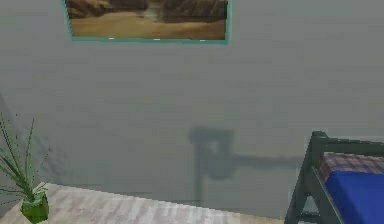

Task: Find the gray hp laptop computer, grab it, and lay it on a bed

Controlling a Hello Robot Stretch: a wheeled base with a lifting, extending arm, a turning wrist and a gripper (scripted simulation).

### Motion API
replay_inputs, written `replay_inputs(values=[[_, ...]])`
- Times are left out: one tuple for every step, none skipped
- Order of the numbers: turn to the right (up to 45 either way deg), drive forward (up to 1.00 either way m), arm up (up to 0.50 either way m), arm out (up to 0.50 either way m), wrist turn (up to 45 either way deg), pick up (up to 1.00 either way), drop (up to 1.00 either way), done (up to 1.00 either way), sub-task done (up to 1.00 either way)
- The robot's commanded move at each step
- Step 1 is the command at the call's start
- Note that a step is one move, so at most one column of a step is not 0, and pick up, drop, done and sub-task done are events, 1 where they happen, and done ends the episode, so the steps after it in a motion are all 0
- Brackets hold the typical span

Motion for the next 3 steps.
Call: replay_inputs(values=[[0.0,0.00,0.00,0.00,45.0,0.00,0.00,0.00,0.00],[0.0,0.00,-0.02,0.00,0.0,0.00,0.00,0.00,0.00],[0.0,0.00,-0.32,0.00,0.0,0.00,0.00,0.00,0.00]])
